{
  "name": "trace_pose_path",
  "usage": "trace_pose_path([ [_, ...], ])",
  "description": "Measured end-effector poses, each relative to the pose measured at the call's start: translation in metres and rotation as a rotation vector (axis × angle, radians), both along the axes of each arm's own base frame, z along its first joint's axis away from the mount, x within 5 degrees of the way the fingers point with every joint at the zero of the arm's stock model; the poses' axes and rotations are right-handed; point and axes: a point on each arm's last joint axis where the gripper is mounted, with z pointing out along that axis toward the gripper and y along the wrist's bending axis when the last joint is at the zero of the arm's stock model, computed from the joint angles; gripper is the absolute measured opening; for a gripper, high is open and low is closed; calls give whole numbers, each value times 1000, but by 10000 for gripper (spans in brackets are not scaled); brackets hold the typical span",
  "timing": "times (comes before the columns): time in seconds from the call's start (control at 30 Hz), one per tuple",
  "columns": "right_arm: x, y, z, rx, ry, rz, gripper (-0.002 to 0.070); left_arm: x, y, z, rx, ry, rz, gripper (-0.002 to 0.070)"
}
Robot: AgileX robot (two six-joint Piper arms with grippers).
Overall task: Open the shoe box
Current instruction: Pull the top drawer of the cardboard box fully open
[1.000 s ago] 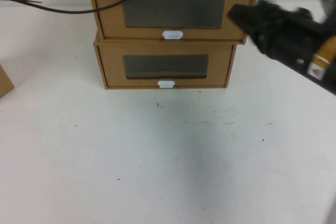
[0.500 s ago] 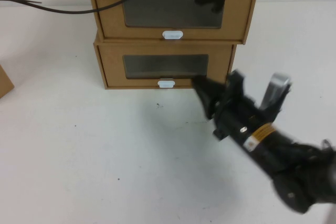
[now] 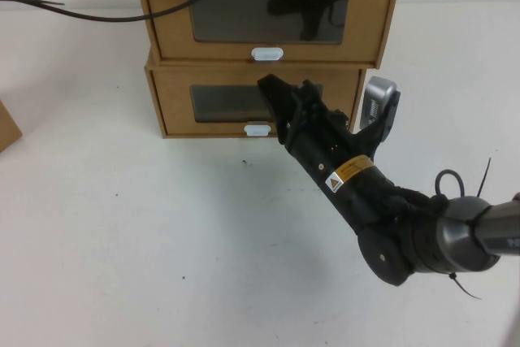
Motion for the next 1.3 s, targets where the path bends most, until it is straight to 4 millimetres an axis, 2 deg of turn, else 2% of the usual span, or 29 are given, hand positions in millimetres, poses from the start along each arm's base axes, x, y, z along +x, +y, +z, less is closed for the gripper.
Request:
trace_pose_path([
  [0.17,4,-1,-7,84,74,-6,-18,0,0,0,0,0,0,-6],
  [0.43,7,-1,-9,71,68,27,-1,0,0,0,2,0,1,-6],
  [0.5,8,-2,-8,61,58,20,43,0,0,0,2,0,1,-6],
  [0.63,11,-4,-7,61,52,-2,218,0,0,0,4,-3,-1,-6],
  [0.73,14,-2,-4,61,55,-5,288,0,0,0,4,-3,-1,-6],
  [0.97,26,5,10,5,11,-10,275,0,0,0,8,-6,-1,-6],
  [1.2,44,-12,9,-36,38,-56,268,0,0,0,12,-9,-2,-6],
  [1.3,47,-13,10,-52,36,-50,266,0,0,0,13,-10,-3,-6],
])
